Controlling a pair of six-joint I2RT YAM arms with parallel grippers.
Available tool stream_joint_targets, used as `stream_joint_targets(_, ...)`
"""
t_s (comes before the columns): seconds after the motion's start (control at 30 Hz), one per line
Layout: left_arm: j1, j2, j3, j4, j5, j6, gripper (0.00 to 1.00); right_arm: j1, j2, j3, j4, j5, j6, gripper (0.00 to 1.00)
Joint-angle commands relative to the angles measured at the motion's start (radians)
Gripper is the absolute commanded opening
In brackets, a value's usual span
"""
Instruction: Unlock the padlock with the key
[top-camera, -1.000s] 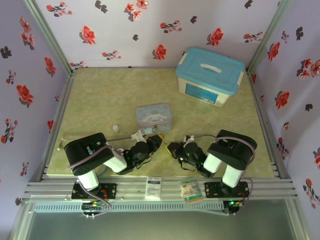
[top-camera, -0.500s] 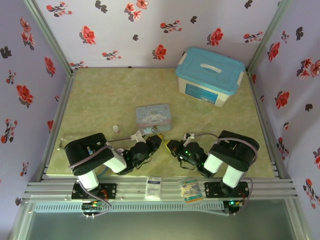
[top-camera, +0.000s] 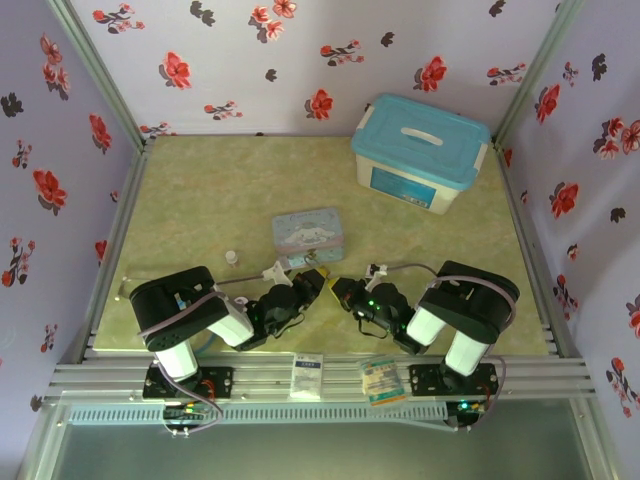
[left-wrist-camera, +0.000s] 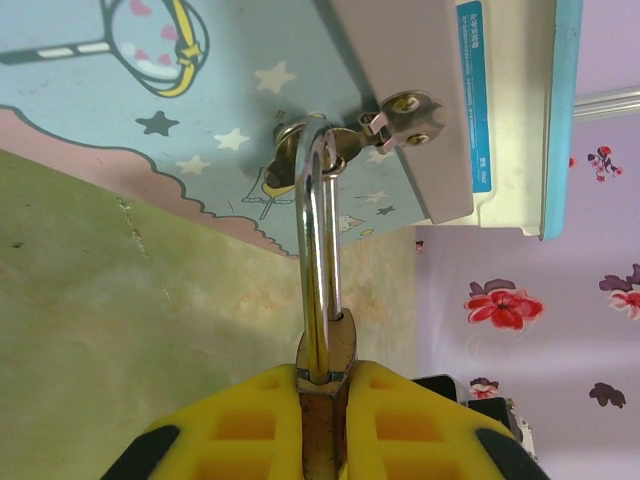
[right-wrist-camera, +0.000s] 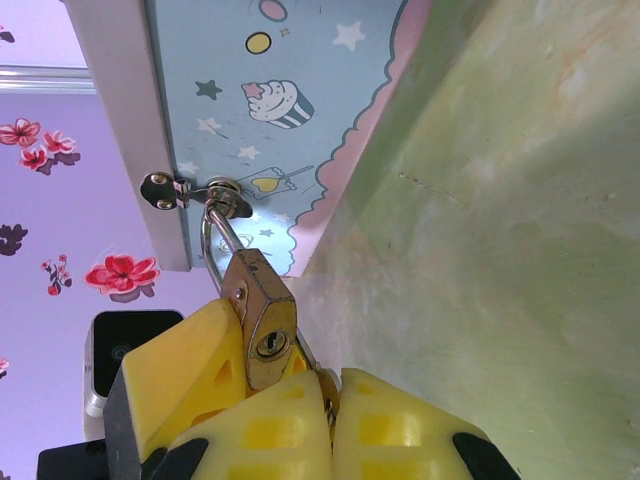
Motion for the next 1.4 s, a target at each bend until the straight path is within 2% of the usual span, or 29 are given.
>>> stream_joint_targets(0.0,-0.01,0.01,0.016,0.079,-0.02,0.014,0.0,0.006,0.002,-0.011,0.023,0.022,-0.026,0.0)
stream_joint_targets(0.2,-0.005,0.009,0.004,0.08,-0.031,0.009,0.0,0.036,-0.033,-0.049,0.022,0.082,-0.029,0.0)
stream_joint_targets(0.63,-0.008,0.021,0.012,0.08,-0.013,0.002,0.0,0.042,-0.043,-0.038,0.023,0.096,-0.041,0.0)
stream_joint_targets(1.2,-0.021,-0.001,0.035,0.083,0.026,0.015,0.0,0.04,-0.004,0.008,0.024,0.075,-0.029,0.0)
stream_joint_targets(1.37,-0.035,0.002,0.053,0.084,0.043,-0.001,0.0,0.031,0.005,0.036,0.024,0.021,-0.061,0.0)
